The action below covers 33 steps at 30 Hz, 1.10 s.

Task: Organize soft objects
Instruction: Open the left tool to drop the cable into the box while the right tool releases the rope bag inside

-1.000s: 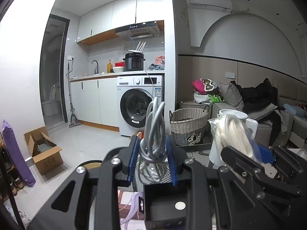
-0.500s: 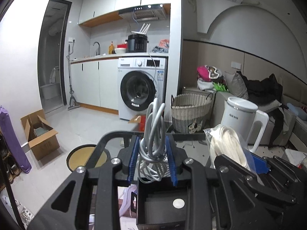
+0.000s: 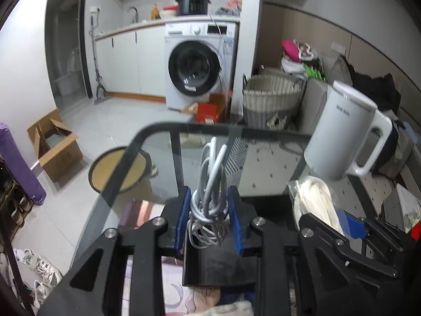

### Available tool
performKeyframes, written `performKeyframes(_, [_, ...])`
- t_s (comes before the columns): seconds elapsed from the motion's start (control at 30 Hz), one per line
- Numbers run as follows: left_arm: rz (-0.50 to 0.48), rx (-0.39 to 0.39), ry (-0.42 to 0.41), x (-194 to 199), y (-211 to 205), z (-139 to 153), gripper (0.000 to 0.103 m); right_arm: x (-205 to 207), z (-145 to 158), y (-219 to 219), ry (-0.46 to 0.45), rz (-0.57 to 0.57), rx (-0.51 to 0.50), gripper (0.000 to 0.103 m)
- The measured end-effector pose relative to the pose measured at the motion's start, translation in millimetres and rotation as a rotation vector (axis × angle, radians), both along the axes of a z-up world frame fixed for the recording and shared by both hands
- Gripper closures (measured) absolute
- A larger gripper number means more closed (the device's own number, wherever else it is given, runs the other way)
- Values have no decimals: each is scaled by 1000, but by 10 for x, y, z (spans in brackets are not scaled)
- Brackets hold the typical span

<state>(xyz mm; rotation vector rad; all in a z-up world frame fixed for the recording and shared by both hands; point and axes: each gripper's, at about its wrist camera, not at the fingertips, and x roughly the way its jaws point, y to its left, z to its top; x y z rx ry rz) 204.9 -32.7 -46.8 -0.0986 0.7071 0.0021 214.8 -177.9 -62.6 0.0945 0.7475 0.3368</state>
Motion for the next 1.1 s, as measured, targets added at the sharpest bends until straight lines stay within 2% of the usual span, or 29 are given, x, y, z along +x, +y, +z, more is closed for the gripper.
performKeyframes(0.13, [-8, -24, 85, 93, -13, -163, 77, 63, -92, -10, 47, 6, -3, 67])
performKeyframes(0.3, [-12, -16, 106, 88, -7, -227, 77, 108, -157, 15, 84, 19, -5, 67])
performKeyframes(0.57, [-22, -22, 188, 151, -39, -405, 77, 154, -288, 48, 136, 28, -29, 67])
performKeyframes(0.67, [-24, -49, 219, 175, -3, -459, 77, 160, -301, 49, 135, 33, -45, 67])
performKeyframes(0.97, [-34, -38, 306, 172, -13, -566, 76, 194, -462, 110, 230, 60, -69, 67])
performKeyframes(1.1, [-65, -21, 332, 118, -63, -564, 77, 191, -487, 84, 291, 59, -40, 67])
